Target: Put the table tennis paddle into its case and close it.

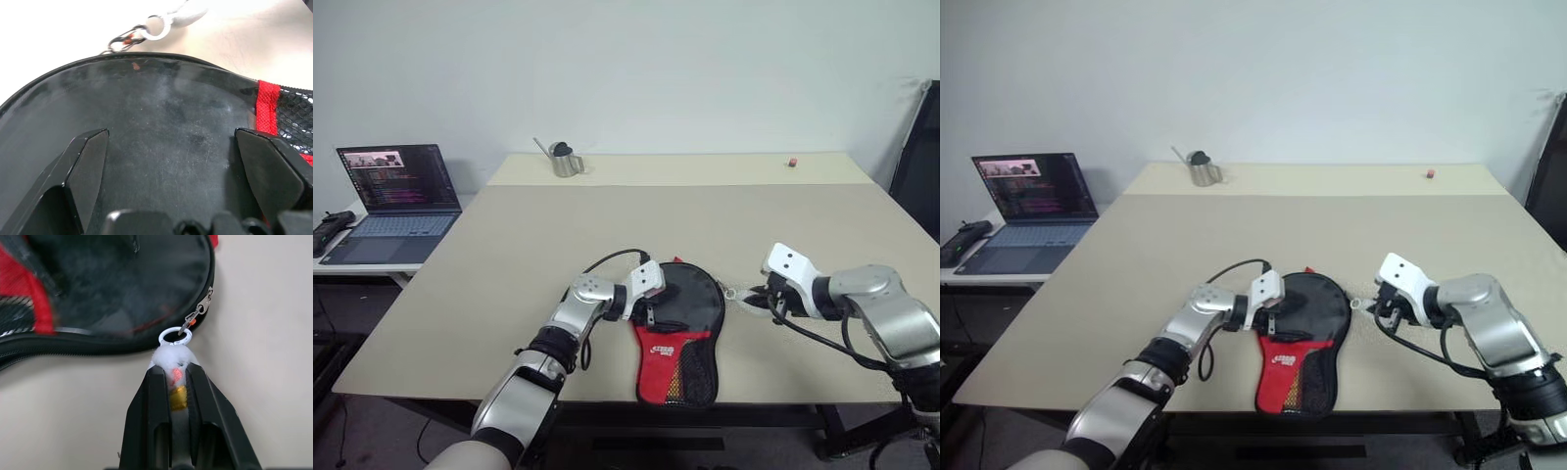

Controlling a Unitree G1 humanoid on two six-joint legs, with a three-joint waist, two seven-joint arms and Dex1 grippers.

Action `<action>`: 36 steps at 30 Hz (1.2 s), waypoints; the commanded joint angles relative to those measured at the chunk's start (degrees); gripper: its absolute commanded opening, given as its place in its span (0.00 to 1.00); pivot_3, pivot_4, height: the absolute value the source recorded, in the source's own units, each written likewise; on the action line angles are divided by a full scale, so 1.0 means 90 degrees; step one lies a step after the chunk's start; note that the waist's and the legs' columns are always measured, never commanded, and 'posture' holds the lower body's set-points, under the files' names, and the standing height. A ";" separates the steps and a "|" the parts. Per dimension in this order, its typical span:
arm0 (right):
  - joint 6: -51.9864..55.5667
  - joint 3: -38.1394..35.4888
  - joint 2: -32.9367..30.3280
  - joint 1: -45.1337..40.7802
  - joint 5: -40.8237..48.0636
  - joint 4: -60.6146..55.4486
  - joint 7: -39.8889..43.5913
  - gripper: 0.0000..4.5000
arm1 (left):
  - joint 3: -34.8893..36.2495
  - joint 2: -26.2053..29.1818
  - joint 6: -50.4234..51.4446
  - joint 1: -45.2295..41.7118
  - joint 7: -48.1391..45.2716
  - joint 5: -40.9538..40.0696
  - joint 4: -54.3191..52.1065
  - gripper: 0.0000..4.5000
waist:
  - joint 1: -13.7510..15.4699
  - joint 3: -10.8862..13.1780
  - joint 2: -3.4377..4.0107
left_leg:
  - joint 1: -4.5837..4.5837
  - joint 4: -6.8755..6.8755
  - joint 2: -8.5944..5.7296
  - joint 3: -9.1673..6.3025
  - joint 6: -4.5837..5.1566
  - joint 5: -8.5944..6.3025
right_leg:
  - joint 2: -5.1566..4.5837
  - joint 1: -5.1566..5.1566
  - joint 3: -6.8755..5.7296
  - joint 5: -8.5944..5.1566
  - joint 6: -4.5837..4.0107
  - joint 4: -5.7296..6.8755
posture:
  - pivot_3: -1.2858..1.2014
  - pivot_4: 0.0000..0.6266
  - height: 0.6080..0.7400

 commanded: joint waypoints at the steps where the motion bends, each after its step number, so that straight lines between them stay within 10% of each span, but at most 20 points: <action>1: 0.0306 -0.0352 -0.0305 0.0214 0.0380 -0.0594 0.0112 0.01 | -0.0680 -0.0002 0.0088 0.0416 -0.0073 0.0795 0.0693 1.00 | 0.0003 -0.0001 -0.0001 | 0.0000 0.0000 0.0000 0.0000 0.0003 -0.0002 | -0.0004 0.0002 0.0001 0.0000 0.0001 -0.0001 | 0.52 0.24 1.00; 36: 0.2479 -0.3047 -0.1216 0.4683 0.3729 -0.4831 -0.0272 0.01 | -0.0696 -0.0769 -0.0324 -0.0157 0.0071 0.1099 0.1566 1.00 | 0.0394 -0.0045 -0.0065 | -0.0001 0.0004 -0.0033 -0.0017 0.0060 -0.0056 | -0.0061 0.0073 -0.0053 -0.0033 0.0066 -0.0099 | 0.52 0.24 1.00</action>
